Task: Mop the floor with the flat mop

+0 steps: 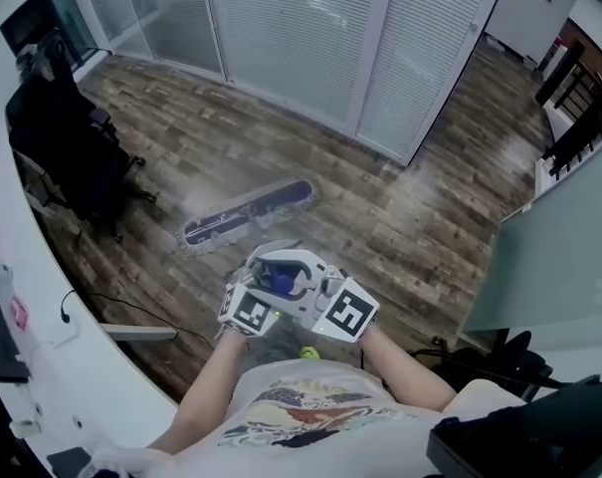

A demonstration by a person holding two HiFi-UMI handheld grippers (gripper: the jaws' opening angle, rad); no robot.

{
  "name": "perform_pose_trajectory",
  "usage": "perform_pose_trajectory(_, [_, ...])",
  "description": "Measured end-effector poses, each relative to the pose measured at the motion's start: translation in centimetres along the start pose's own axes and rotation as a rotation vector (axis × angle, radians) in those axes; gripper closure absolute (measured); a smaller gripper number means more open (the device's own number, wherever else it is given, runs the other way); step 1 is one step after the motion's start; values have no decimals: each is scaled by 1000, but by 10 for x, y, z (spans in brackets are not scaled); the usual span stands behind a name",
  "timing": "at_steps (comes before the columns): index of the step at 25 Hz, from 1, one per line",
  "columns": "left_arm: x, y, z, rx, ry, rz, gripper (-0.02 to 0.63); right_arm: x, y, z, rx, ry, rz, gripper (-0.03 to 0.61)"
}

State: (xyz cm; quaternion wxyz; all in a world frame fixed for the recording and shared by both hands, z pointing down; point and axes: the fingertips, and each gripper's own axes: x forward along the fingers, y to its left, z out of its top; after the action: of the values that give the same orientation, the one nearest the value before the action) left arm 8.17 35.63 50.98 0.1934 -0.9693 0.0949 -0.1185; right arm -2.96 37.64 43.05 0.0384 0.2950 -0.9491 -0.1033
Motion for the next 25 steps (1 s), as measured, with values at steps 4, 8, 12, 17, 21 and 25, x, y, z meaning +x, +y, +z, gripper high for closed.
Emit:
perform_pose_trajectory(4, [-4,-35,20,0,-2,12,571,-30,30,5,-6,36,23,419])
perform_pose_trajectory(8, [-8,-62,13,19,9,-43,571,-39,50,-6,-5,49,9,419])
perform_pose_trajectory(12, [-6,-54,11,53,-2,-52,571,-33,44,-9,-6,41,14,419])
perform_pose_trajectory(17, [-4,-28,-1,67,-12,-74,571,-13,23,-17,-4,52,14,419])
perform_pose_trajectory(21, [-3,12,-17,65,-22,-64,571,19,-8,-17,29,-16,-30,423])
perform_pose_trajectory(25, [1,60,-54,73,-13,-78,571,63,-45,-36,30,2,-13,422])
